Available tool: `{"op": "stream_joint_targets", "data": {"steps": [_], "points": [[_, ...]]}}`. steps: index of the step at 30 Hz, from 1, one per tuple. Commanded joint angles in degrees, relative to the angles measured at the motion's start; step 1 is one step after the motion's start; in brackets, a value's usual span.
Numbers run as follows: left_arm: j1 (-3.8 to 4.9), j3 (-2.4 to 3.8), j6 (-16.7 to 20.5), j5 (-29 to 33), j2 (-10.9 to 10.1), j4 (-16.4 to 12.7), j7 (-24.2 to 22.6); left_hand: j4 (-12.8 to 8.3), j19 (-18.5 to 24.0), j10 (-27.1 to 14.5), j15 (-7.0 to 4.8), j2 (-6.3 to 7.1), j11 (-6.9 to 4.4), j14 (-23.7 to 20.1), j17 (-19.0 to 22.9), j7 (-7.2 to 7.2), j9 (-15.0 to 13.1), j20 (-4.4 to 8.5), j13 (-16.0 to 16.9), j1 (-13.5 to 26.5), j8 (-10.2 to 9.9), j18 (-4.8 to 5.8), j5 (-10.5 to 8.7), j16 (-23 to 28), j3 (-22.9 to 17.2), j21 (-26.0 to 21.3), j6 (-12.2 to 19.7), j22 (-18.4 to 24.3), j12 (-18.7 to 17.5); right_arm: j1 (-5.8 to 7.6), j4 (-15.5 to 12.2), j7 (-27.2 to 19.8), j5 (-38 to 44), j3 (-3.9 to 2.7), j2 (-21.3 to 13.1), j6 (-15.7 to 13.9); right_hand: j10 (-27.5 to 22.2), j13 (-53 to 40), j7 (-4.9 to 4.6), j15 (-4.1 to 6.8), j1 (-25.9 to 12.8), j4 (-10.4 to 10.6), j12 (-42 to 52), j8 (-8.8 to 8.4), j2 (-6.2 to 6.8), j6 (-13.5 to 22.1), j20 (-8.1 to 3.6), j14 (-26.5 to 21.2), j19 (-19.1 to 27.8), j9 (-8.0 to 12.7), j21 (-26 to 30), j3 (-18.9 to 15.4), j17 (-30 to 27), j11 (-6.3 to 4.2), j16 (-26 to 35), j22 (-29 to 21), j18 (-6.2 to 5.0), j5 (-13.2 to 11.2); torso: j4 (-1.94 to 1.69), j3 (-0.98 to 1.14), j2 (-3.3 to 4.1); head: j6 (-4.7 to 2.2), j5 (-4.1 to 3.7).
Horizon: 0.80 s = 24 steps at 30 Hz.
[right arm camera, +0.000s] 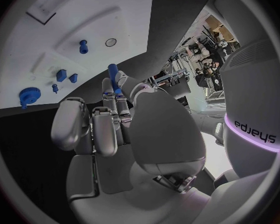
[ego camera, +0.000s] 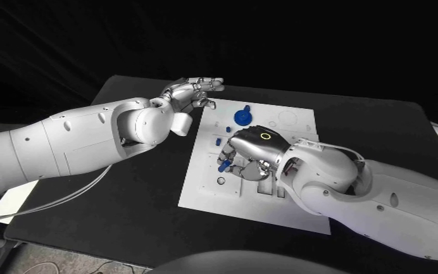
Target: Assemble the parts on the task board
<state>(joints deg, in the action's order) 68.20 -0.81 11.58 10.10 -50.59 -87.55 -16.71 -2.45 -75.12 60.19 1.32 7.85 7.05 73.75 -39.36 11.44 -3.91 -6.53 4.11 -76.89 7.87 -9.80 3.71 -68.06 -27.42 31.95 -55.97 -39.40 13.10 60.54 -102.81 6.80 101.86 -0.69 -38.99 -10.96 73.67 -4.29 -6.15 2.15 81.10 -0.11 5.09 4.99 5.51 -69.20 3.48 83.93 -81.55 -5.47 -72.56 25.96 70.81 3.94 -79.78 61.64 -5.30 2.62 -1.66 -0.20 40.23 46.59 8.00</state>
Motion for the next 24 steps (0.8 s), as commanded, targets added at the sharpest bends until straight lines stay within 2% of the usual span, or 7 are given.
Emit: {"op": "stream_joint_targets", "data": {"steps": [1, 5, 9, 24], "points": [[0.03, 0.03, -1.24, -0.21, 0.13, -0.26, -0.27, -0.08, 0.2, -0.37, 0.17, -0.27, -0.09, -0.39, 0.03, -0.12, 0.0, -0.13, -0.06, -0.01, 0.19, -0.5, 0.02, -0.31, 0.4, -0.21, 0.35, 0.05, 0.31, -0.96, 1.18, -1.78, 0.83, 0.05, 0.68, 0.81, 1.79, -0.06, -0.31, 0.23, 0.69, -0.45, -0.19, 0.17, -0.94, -0.28, -0.28, 2.78, 0.0, -0.09, 0.1, 0.09, -0.07, -1.65, -0.07, -0.02, -0.23, 0.26, -0.11, 0.01, 0.06, 0.29, 0.22], [0.03, 0.03, -1.2, -0.21, 0.05, -0.33, -0.25, -0.08, 0.2, -0.37, 0.17, -0.27, -0.09, -0.39, 0.03, -0.12, 0.0, -0.13, -0.06, -0.01, 0.19, -0.5, 0.02, -0.31, 0.4, -0.21, 0.35, 0.05, 0.31, -1.71, 2.53, -1.89, 0.91, 0.08, 1.38, 1.54, 1.76, -0.05, -0.34, 0.22, 0.68, -0.51, -0.25, 0.13, -0.92, -0.25, -0.27, 2.79, -0.01, -0.09, 0.08, 0.12, 0.0, -1.62, -0.11, 0.02, -0.22, 0.27, 0.08, 0.03, -0.03, 0.56, 0.61], [0.03, 0.03, -1.19, -0.21, -0.03, -0.38, -0.24, -0.08, 0.2, -0.37, 0.17, -0.27, -0.09, -0.39, 0.03, -0.12, 0.0, -0.13, -0.06, -0.01, 0.19, -0.5, 0.02, -0.31, 0.4, -0.21, 0.35, 0.05, 0.31, -2.14, 3.51, -1.97, 0.94, 0.1, 1.98, 2.41, 1.74, -0.05, -0.37, 0.2, 0.66, -0.54, -0.29, 0.11, -0.9, -0.22, -0.26, 2.79, -0.02, -0.09, 0.06, 0.13, 0.0, -1.6, -0.11, 0.05, -0.22, 0.27, 0.03, 0.05, 0.03, 0.79, 0.82], [0.04, 0.04, -1.16, -0.22, -0.14, -0.46, -0.18, -0.08, 0.2, -0.37, 0.17, -0.27, -0.09, -0.39, 0.03, -0.12, 0.0, -0.13, -0.06, -0.01, 0.19, -0.5, 0.02, -0.31, 0.4, -0.21, 0.35, 0.05, 0.31, -2.42, 4.91, -1.0, 1.77, 0.27, 2.95, 5.1, 1.73, -0.05, -0.4, 0.18, 0.6, -0.56, -0.34, 0.08, -0.92, -0.2, -0.25, 2.79, -0.01, -0.09, 0.07, 0.16, -0.01, -1.57, -0.11, 0.04, -0.22, 0.27, 0.06, 0.06, -0.03, 1.42, 1.25]]}}
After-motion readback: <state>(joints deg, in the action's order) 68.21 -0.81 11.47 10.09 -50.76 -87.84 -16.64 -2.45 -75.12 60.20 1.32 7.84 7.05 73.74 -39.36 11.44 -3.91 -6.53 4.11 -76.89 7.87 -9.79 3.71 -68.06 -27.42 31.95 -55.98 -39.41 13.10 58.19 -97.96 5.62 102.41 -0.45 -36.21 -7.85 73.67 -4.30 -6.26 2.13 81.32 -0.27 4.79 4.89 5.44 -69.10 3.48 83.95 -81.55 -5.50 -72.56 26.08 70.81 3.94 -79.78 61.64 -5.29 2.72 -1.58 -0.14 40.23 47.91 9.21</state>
